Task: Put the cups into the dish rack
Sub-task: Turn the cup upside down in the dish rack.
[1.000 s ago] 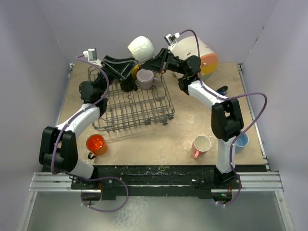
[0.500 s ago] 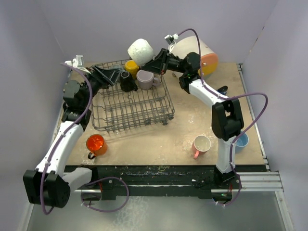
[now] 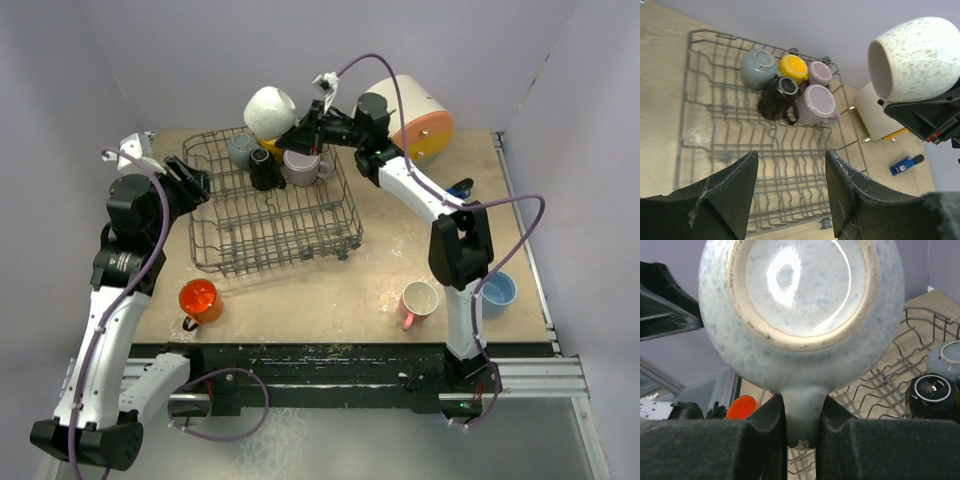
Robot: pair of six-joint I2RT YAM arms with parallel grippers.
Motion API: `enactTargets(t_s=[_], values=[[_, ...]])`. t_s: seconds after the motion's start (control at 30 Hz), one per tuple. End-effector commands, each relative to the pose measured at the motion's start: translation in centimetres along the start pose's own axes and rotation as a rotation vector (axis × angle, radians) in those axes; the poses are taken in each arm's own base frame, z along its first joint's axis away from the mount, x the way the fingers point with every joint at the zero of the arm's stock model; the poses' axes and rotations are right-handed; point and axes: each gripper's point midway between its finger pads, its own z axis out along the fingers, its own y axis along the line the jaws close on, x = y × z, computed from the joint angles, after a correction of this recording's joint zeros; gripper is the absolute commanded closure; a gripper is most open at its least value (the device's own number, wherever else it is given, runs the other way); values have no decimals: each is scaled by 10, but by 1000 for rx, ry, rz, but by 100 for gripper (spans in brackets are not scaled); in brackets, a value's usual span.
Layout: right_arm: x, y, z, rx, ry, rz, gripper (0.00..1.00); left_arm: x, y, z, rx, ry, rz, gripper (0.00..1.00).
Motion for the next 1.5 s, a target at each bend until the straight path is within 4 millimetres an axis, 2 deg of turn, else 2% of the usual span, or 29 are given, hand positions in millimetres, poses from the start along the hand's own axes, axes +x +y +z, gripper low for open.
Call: enactTargets(t_s=[0.0,0.1,0.23,0.4,0.57,0.83,1.1,1.47], values=[[-30,18,27,21,-48,-215,100,-27,17,-34,-102,-92,37,41],[-22,13,43,42,-41,-239,100,-31,21,-42,-122,-118,35,41],[1,0,69,92,-25,-207,100,-38,18,-50,-121,-122,48,42],[18,-5,104,154,-32,-293,100,-33,21,-65,-127,-99,59,41],[43,-32,125,265,-29,-327,100,-30,27,-72,-140,-107,88,41],[61,-57,145,384,-53,-393,100,-18,39,-77,-178,-91,59,41],[84,-95,153,507,-75,-426,100,-9,47,-76,-211,-69,41,41],[111,-119,158,574,-93,-491,100,-9,48,-72,-229,-43,77,41]])
